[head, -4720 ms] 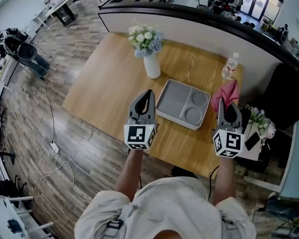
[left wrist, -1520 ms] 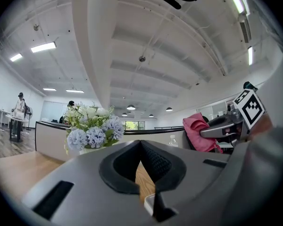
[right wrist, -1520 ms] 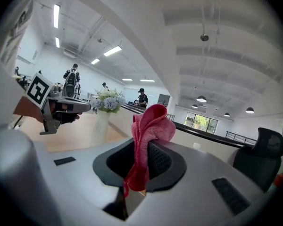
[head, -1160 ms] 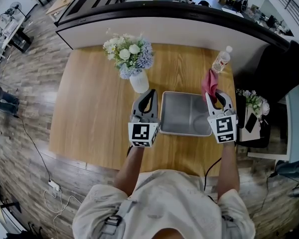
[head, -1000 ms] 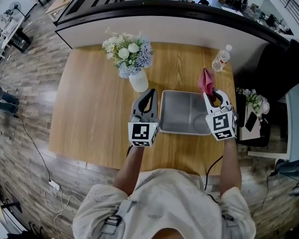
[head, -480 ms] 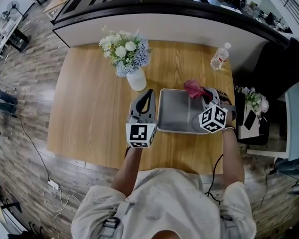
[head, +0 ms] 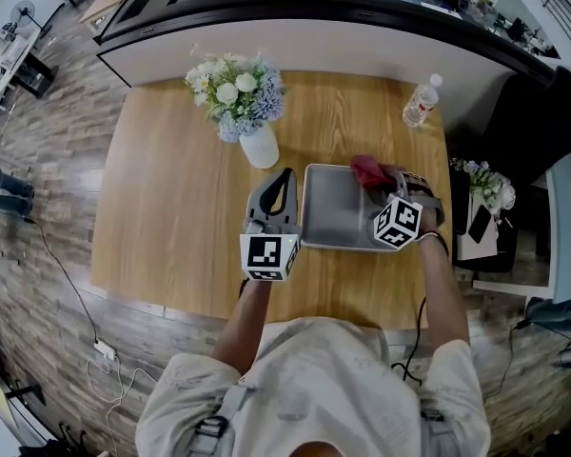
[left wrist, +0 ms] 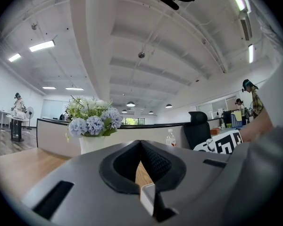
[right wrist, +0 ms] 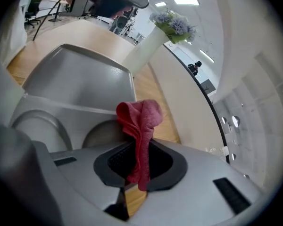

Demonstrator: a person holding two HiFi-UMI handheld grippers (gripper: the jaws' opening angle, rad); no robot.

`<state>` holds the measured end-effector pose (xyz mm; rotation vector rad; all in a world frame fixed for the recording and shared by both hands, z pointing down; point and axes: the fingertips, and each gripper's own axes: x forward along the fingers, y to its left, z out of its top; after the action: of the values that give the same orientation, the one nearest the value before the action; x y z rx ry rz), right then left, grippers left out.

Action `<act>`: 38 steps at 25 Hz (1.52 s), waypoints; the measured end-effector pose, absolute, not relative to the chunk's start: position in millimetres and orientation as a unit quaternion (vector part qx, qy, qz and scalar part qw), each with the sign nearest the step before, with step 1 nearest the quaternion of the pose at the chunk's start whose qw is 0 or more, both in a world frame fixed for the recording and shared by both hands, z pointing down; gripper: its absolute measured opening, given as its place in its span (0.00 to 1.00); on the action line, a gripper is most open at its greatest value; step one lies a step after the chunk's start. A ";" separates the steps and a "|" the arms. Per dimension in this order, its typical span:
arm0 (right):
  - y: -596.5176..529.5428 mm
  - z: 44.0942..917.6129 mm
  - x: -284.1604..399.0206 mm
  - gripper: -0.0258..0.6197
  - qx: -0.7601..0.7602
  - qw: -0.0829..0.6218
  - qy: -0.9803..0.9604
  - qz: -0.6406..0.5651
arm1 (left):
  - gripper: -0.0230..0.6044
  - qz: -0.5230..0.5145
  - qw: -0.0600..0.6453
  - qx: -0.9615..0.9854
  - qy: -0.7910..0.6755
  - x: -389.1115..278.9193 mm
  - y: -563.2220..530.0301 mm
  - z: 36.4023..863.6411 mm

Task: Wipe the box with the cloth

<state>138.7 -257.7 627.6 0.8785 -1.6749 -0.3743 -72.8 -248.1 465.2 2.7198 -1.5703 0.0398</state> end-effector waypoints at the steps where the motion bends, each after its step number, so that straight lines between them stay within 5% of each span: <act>1: -257.5 627.8 139.1 0.12 0.373 0.568 -0.717 -0.154 | 0.06 0.013 0.000 0.867 -0.499 -71.7 -247.4 465.7; 38: -238.4 632.5 138.3 0.12 0.368 0.569 -0.727 -0.109 | 0.06 -0.001 -0.012 0.866 -0.500 -71.6 -236.1 450.0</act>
<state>138.3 -238.4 632.5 0.8643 -1.7081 -0.2553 -71.6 -236.1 450.0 2.7402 -1.5835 -0.0046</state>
